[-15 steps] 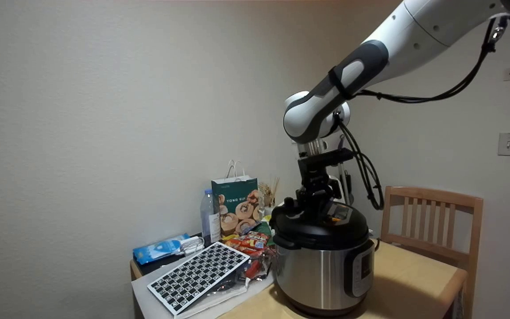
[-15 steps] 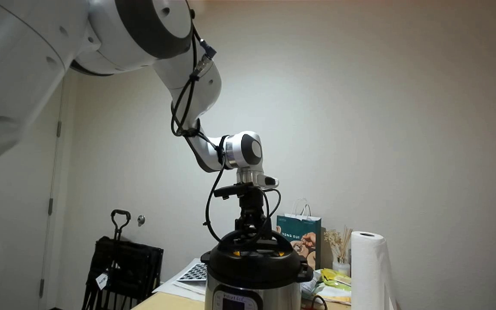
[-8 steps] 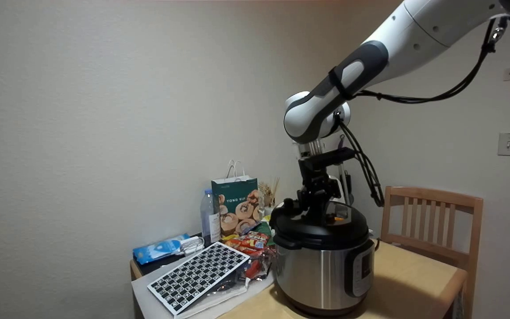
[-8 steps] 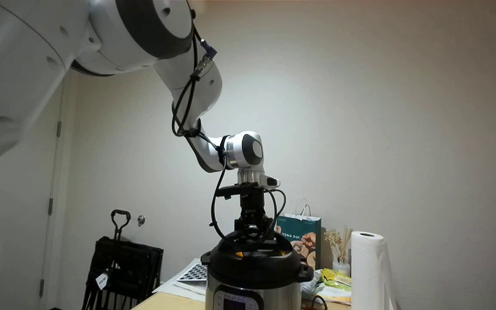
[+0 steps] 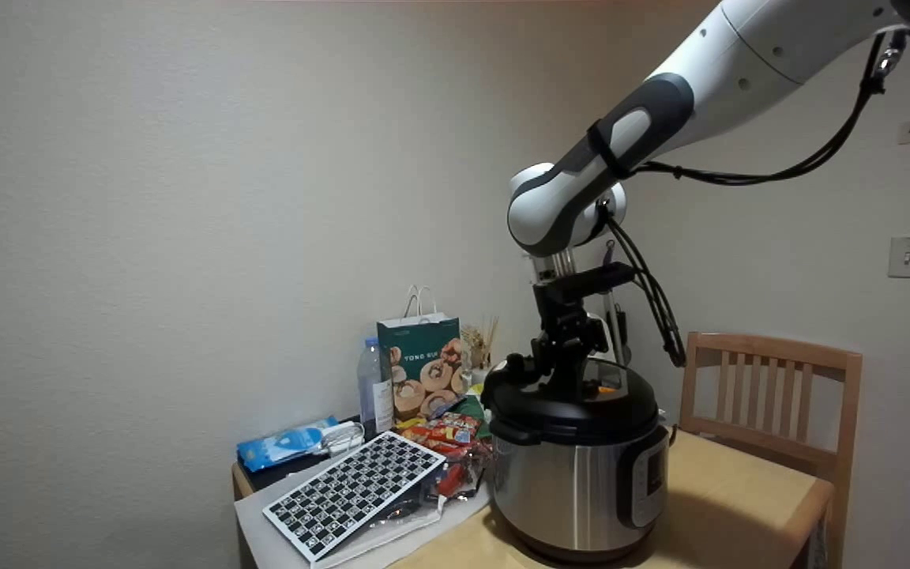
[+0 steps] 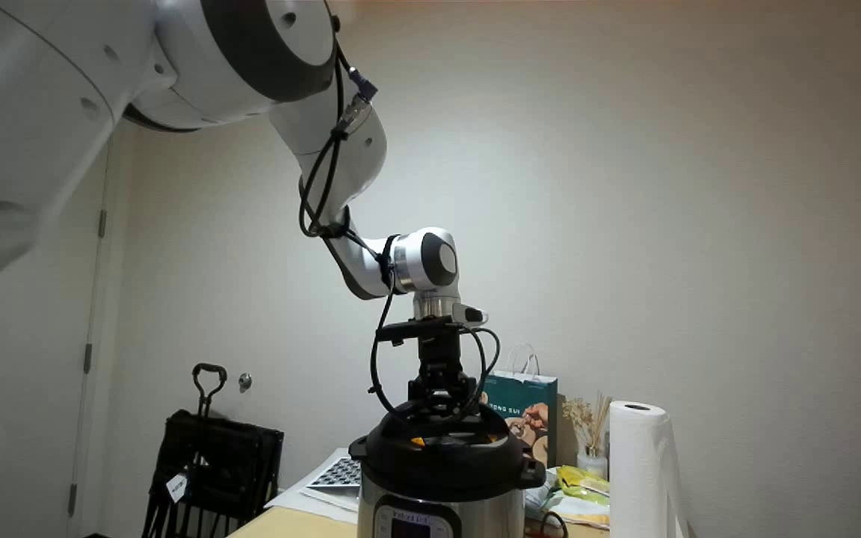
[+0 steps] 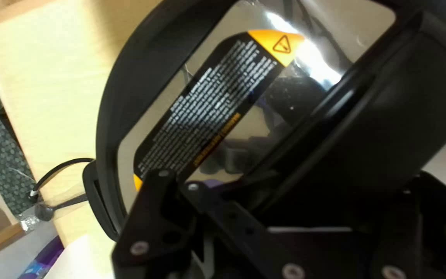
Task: Remove the lid from the cooker
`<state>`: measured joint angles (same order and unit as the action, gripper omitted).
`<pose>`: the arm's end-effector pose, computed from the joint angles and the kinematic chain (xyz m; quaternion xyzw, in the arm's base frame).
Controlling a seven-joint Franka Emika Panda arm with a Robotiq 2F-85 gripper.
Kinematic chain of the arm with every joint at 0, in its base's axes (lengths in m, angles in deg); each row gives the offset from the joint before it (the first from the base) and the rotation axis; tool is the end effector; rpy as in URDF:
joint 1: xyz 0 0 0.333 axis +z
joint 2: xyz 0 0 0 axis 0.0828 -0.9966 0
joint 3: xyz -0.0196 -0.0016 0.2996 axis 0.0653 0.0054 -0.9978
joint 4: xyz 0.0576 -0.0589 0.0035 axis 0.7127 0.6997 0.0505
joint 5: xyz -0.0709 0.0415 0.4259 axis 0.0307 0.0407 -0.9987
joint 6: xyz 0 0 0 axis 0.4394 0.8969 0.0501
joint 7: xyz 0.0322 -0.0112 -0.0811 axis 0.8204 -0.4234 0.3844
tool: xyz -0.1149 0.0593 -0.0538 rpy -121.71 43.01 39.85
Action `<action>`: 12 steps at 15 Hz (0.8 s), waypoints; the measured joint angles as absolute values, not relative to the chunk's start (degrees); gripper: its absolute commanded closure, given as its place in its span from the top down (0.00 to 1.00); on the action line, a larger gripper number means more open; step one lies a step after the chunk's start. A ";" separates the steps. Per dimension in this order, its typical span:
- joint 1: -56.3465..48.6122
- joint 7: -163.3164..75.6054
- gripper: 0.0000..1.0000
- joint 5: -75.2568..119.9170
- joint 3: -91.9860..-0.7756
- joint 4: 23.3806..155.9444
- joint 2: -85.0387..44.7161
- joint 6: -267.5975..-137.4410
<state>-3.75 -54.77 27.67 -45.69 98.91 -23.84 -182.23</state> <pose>0.6533 -0.0528 0.2838 0.9863 -0.1306 -0.0567 0.0839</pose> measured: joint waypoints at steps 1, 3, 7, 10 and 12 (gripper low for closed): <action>-3.81 -54.67 0.00 27.67 -45.70 98.89 -23.86 -182.26; -3.87 -54.35 0.00 27.67 -45.70 98.78 -23.93 -182.24; -4.08 -52.73 0.00 27.67 -45.69 98.18 -24.33 -181.81; -4.16 -51.71 0.27 27.68 -45.69 97.23 -24.89 -180.72; -4.16 -50.02 0.39 27.97 -45.70 96.89 -25.14 -180.41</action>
